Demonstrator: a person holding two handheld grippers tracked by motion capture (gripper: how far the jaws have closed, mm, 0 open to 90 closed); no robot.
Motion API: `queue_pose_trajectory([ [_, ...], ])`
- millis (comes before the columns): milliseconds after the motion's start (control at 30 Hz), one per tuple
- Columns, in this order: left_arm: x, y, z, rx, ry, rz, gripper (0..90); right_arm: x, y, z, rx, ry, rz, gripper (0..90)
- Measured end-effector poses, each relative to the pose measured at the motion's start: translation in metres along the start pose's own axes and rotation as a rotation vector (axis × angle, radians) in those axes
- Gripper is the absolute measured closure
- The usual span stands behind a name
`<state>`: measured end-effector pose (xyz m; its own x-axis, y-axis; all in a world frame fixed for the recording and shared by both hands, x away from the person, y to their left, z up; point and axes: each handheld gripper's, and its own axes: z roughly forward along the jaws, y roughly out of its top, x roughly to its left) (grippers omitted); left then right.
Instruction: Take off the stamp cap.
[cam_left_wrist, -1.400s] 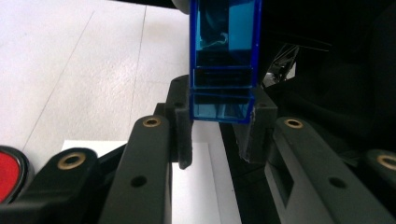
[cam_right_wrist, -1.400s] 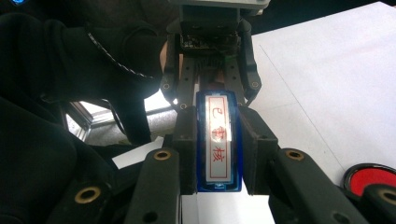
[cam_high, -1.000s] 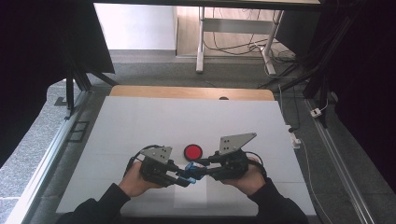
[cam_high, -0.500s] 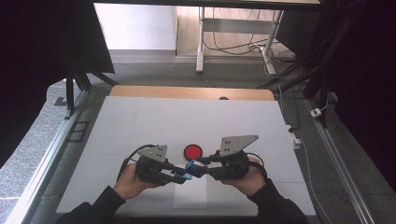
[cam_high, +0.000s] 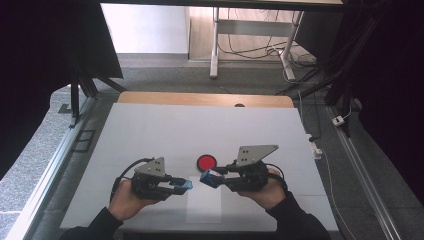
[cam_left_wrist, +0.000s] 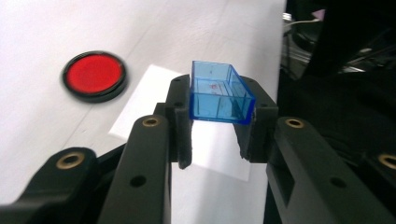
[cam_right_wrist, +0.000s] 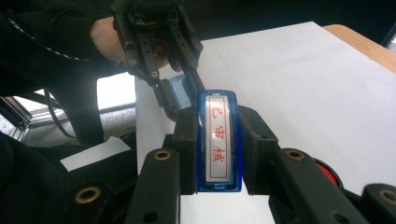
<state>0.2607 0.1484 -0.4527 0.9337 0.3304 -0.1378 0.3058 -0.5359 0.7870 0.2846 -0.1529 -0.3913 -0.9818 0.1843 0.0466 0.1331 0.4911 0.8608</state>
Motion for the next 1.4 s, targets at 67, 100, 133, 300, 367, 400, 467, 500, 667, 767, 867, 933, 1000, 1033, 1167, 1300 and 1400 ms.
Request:
queue_pose_trajectory([
  [67, -0.001, -0.003, -0.003, 0.001, 0.023, -0.01, 68.6, 0.0, 0.0, 0.0, 0.0, -0.002, -0.001, 70.2],
  [100, -0.001, -0.004, -0.005, 0.002, 0.033, -0.022, 68.5, 0.0, 0.0, 0.0, -0.001, -0.004, -0.003, 70.2],
  [133, -0.002, -0.006, -0.007, 0.001, 0.041, -0.034, 68.5, 0.0, 0.0, 0.0, 0.0, -0.007, -0.006, 70.2],
  [300, -0.007, -0.014, -0.016, -0.001, 0.092, -0.058, 68.5, 0.001, 0.0, 0.0, 0.001, -0.023, -0.008, 70.2],
  [367, -0.008, -0.019, -0.022, -0.011, 0.112, -0.082, 68.5, 0.0, -0.001, 0.0, 0.005, -0.037, -0.001, 70.2],
  [400, -0.008, -0.019, -0.022, -0.011, 0.112, -0.082, 68.5, 0.0, -0.001, 0.0, 0.005, -0.037, -0.001, 70.2],
  [467, -0.009, -0.023, -0.025, -0.012, 0.127, -0.089, 68.5, -0.001, -0.002, 0.0, 0.005, -0.048, 0.012, 70.2],
  [500, -0.01, -0.026, -0.028, -0.016, 0.139, -0.099, 68.5, -0.002, -0.002, -0.001, 0.007, -0.053, 0.013, 70.2],
  [667, -0.014, -0.037, -0.04, -0.035, 0.171, -0.148, 68.5, -0.004, -0.003, -0.001, 0.011, -0.073, 0.028, 70.2],
  [767, -0.018, -0.045, -0.048, -0.053, 0.189, -0.159, 68.5, -0.005, -0.003, -0.001, 0.013, -0.084, 0.034, 70.2],
  [867, -0.022, -0.052, -0.055, -0.063, 0.209, -0.173, 68.5, -0.006, -0.004, -0.001, 0.015, -0.095, 0.034, 70.2],
  [933, -0.024, -0.056, -0.059, -0.068, 0.224, -0.19, 68.5, -0.006, -0.004, -0.001, 0.017, -0.099, 0.034, 70.2],
  [1000, -0.026, -0.061, -0.063, -0.074, 0.236, -0.204, 68.5, -0.006, -0.004, -0.001, 0.019, -0.103, 0.035, 70.2],
  [1033, -0.027, -0.064, -0.066, -0.075, 0.248, -0.211, 68.5, -0.007, -0.004, -0.001, 0.019, -0.105, 0.036, 70.2],
  [1167, -0.029, -0.072, -0.072, -0.077, 0.271, -0.236, 68.5, -0.008, -0.004, -0.001, 0.02, -0.115, 0.042, 70.2],
  [1300, -0.031, -0.08, -0.077, -0.071, 0.293, -0.265, 68.5, -0.009, -0.005, -0.001, 0.02, -0.118, 0.049, 70.2],
  [1400, -0.032, -0.084, -0.079, -0.068, 0.301, -0.283, 68.4, -0.01, -0.006, 0.0, 0.026, -0.125, 0.049, 70.2],
])
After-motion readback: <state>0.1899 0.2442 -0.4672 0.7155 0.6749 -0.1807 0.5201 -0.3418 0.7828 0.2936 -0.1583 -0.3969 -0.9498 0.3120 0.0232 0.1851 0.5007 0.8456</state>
